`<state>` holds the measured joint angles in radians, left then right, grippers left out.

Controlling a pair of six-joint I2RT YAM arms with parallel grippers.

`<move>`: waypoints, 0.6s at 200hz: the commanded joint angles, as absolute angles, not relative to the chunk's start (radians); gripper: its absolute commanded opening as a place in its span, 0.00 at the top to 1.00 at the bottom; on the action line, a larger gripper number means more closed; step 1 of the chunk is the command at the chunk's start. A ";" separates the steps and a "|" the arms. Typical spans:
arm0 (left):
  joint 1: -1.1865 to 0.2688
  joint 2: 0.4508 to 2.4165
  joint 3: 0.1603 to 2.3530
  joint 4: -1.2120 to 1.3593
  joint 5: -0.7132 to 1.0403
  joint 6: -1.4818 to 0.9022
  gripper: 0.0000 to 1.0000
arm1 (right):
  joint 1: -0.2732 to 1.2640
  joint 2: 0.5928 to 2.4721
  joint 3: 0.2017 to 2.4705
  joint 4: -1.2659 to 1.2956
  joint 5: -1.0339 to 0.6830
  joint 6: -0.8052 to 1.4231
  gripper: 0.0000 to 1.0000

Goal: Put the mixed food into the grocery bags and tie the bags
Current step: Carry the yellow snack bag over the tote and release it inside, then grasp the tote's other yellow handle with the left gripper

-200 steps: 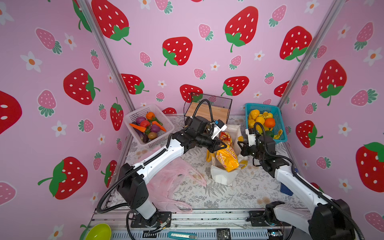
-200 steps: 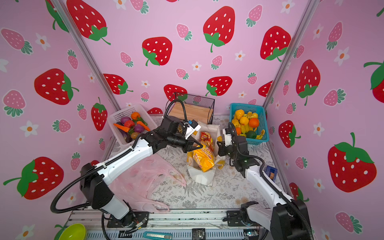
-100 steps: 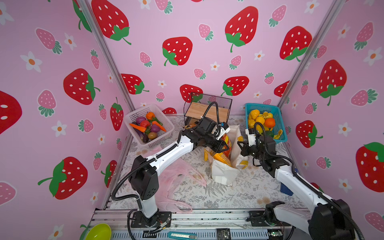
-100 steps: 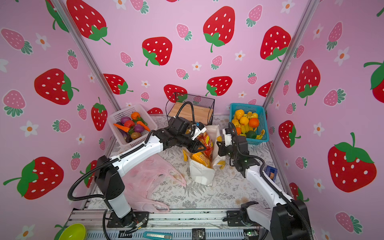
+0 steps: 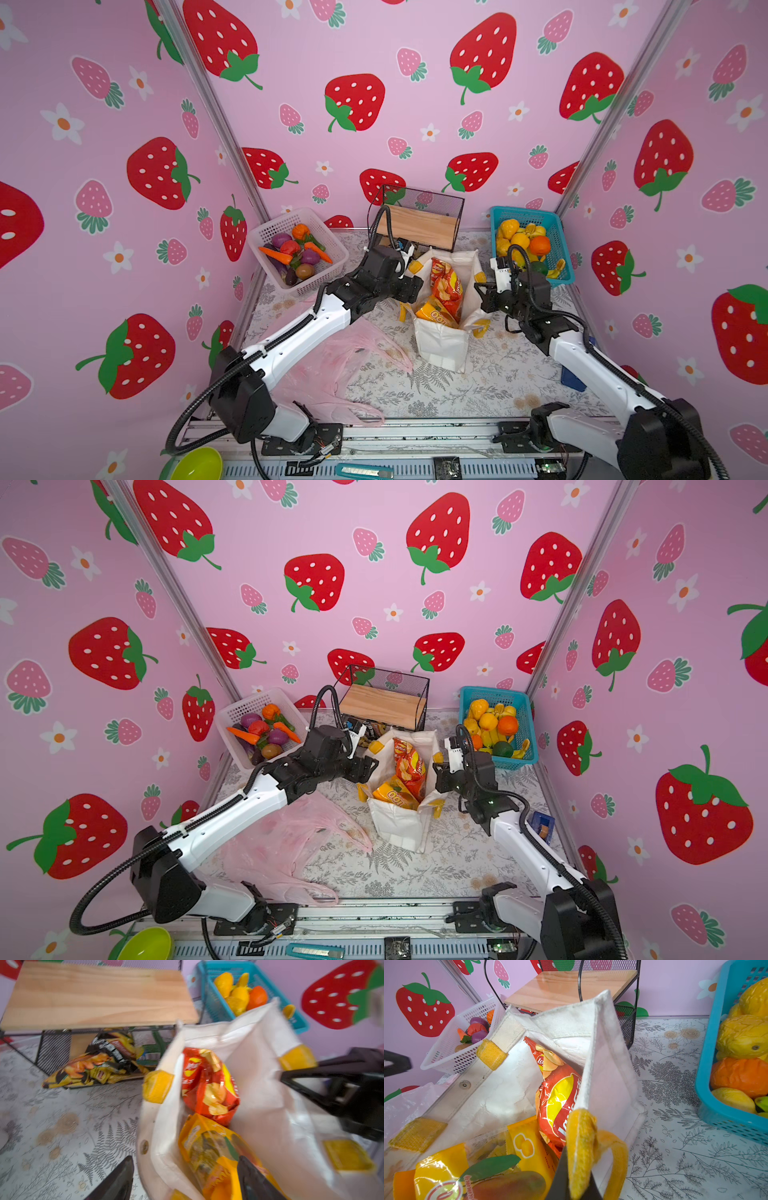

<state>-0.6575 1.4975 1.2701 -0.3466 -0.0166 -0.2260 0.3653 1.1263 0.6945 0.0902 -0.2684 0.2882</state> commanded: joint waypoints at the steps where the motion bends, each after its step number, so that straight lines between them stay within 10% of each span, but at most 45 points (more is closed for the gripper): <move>1: -0.653 1.554 1.271 -0.379 -0.070 -0.291 0.20 | 0.362 1.111 0.692 0.147 -0.246 0.295 0.94; 29: -0.653 1.612 1.282 -0.354 0.009 -0.329 0.34 | 0.362 1.105 0.689 0.141 -0.240 0.295 0.94; 71: -0.665 1.555 1.193 -0.124 0.384 -0.475 1.00 | 0.362 1.096 0.717 0.100 -0.210 0.281 0.94; 120: -0.817 1.587 1.258 0.070 0.620 -0.662 1.00 | 0.362 1.005 0.799 -0.066 -0.009 0.221 0.94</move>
<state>-0.7284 1.5631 1.1778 -0.0780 0.3935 -0.5369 0.3653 1.0809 0.7246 -0.0048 -0.1555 0.2668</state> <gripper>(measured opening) 0.059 0.070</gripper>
